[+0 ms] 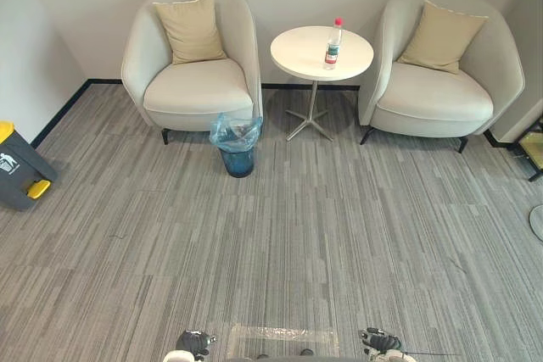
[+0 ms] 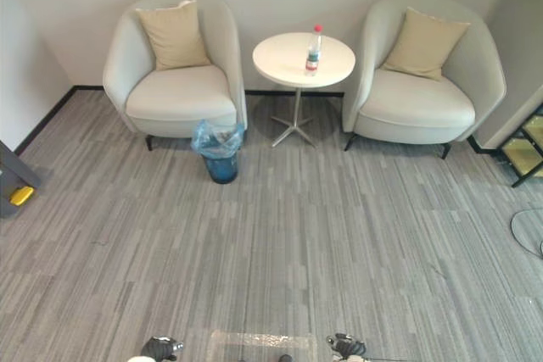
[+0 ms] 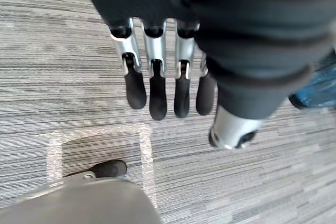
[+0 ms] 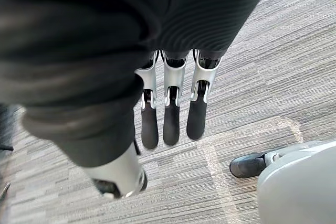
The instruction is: Gather rubbish on tea table into small bin, then transfer packed bag to large trash can.
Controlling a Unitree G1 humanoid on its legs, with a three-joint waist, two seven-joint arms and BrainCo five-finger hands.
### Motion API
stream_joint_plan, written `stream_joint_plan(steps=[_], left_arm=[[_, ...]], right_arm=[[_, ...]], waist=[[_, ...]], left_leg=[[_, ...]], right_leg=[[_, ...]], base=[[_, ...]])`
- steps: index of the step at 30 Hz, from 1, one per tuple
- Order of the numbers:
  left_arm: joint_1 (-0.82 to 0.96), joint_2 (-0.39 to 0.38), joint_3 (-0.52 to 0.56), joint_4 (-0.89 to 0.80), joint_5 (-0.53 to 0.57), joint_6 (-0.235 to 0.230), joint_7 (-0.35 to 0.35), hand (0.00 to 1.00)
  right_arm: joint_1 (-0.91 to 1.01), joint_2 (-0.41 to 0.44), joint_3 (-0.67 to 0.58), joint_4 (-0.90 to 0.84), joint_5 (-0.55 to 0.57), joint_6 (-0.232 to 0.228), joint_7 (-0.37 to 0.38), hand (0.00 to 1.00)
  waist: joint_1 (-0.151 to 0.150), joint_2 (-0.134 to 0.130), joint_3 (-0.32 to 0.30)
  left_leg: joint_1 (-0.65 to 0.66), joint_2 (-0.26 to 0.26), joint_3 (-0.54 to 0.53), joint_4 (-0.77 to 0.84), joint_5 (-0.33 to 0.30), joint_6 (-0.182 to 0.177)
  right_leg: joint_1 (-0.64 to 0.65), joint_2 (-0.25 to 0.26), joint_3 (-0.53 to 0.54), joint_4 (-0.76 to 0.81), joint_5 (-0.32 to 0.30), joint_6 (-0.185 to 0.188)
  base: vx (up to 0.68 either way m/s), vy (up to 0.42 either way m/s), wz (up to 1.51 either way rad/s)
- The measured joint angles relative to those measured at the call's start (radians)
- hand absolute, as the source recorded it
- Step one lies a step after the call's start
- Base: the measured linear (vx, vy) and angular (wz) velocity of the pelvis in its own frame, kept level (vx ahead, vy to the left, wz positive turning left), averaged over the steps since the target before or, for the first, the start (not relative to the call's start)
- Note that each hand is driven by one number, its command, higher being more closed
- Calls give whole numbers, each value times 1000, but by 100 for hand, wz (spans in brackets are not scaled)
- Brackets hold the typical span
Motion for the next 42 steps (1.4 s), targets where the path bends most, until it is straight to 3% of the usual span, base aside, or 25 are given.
stream_joint_plan(steps=[9, 29, 32, 34, 36, 37, 38, 39, 41, 42], left_arm=[[12, -8, 45, 6, -50, 5, 16, 0], [14, -8, 51, 6, -51, 7, 1, 0], [10, -8, 54, -4, -52, 8, -2, 0], [11, -11, 72, -16, -52, 9, -2, 0], [21, -19, 86, -49, -52, 14, -3, 0], [24, -19, 89, -58, -52, 15, -3, 0], [30, -25, 124, -89, -52, 15, -6, 0], [39, -42, 157, -113, -53, 15, -5, 0], [53, -51, 165, -134, -65, 14, -2, 0], [58, -53, 163, -149, -73, 12, -1, 0]], right_arm=[[2, 23, -40, 0, 25, 0, -6, 0], [13, 32, -67, -2, 68, 5, -1, 0], [15, 34, -67, -5, 79, 3, -1, 0], [18, 40, -68, -8, 110, -2, -2, 0], [39, 51, -65, -62, 132, -7, -3, 0], [45, 60, -63, -75, 137, -7, -4, 0], [49, 63, -54, -99, 149, -10, -5, 0], [60, 62, -34, -122, 156, -10, -6, 0], [59, 55, -31, -124, 166, -13, -10, 0], [58, 53, -29, -124, 180, -13, -17, 0]], waist=[[3, -5, -3], [2, -9, -12], [1, -10, -12], [1, -12, -9], [2, -4, 0], [2, -5, 1], [1, -9, 6], [8, -5, 18], [14, 9, 28], [16, 11, 30]], left_leg=[[0, 0, -1, 0, 0, 0], [-4, 3, 1, 1, -1, -1], [-21, 9, 3, 28, -20, -20], [-56, 20, 9, 111, -68, -28], [-110, 61, 51, 296, -160, -55], [-130, 68, 63, 345, -167, -60], [-216, 95, 105, 546, -165, -63], [-315, 133, 122, 777, -125, -49], [-374, 176, 124, 919, -142, -47], [-415, 192, 110, 931, -165, -79]], right_leg=[[3, 0, -1, -3, 0, 0], [0, 2, 0, -3, 0, 0], [-8, 5, -2, 19, -15, 2], [-22, 10, -2, 55, -37, -5], [-32, 30, 13, 112, -95, -24], [-34, 31, 19, 121, -107, -31], [-36, 31, 30, 146, -126, -44], [-32, 33, 53, 178, -142, -60], [-12, 31, 91, 204, -168, -66], [1, 18, 122, 205, -183, -58]], base=[[0, 0, 0], [0, 0, 0], [0, 0, 0], [12, -20, -4], [18, -47, -19], [2, -52, -24], [12, -48, -44], [36, -30, -52], [177, 71, -67], [248, 122, -61]])
